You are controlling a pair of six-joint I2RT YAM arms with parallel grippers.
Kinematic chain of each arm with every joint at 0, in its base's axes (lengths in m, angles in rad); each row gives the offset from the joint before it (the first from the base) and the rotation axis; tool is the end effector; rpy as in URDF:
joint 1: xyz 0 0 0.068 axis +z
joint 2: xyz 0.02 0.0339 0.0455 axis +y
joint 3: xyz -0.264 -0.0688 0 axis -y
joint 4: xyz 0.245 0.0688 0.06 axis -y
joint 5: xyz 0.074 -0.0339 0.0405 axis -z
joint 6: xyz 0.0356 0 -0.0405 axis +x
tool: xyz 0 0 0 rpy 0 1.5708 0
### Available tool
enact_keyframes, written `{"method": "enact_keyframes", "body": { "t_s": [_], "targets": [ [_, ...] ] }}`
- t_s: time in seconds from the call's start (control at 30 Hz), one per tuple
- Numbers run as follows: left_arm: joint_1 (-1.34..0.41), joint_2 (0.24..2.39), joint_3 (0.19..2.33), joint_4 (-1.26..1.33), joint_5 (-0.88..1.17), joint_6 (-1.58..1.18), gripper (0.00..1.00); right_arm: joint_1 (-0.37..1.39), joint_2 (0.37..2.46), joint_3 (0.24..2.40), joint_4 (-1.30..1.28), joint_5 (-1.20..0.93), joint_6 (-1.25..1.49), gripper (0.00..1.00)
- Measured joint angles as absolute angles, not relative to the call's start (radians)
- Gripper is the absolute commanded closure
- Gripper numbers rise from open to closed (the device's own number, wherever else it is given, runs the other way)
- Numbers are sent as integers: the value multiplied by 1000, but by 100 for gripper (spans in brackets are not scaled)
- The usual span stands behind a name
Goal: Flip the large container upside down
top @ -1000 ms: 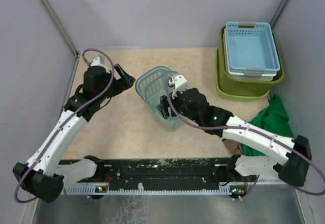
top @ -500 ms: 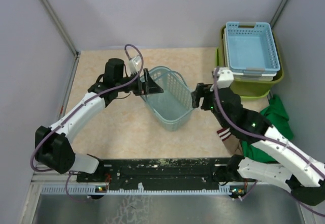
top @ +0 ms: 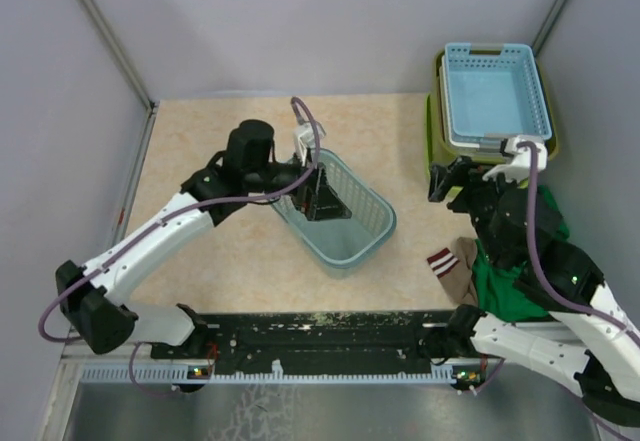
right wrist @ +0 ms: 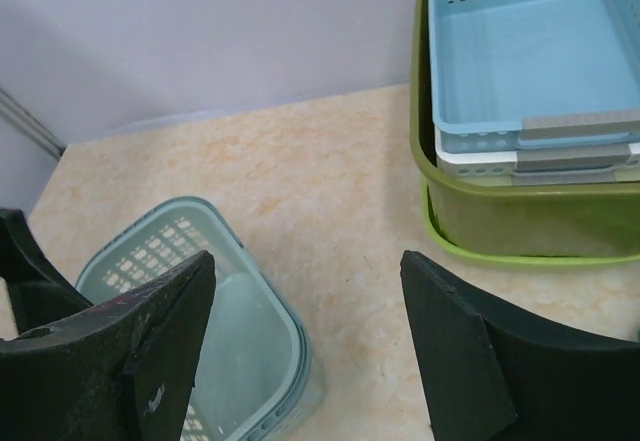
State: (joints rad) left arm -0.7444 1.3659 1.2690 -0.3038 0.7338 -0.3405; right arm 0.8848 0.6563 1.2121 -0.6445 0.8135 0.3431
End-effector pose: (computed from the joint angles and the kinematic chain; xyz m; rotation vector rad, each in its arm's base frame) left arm 0.2107 -0.2265 0.3688 0.9355 1.9307 -1.3953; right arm 0.0741 0.0497 0.4461 0.1711 1.6294 0.2668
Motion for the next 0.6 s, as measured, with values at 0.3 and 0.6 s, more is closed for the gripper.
{"method": "enact_keyframes", "body": {
  "t_s": [0.3,0.6],
  "targets": [
    [-651,1188,1291,-389,438,-333,0,885,813,1182,-635,603,271,24],
    [-650,1246,1224,-441,295,-427,0,795,1083,1143,-662,232,236,23]
  ]
}}
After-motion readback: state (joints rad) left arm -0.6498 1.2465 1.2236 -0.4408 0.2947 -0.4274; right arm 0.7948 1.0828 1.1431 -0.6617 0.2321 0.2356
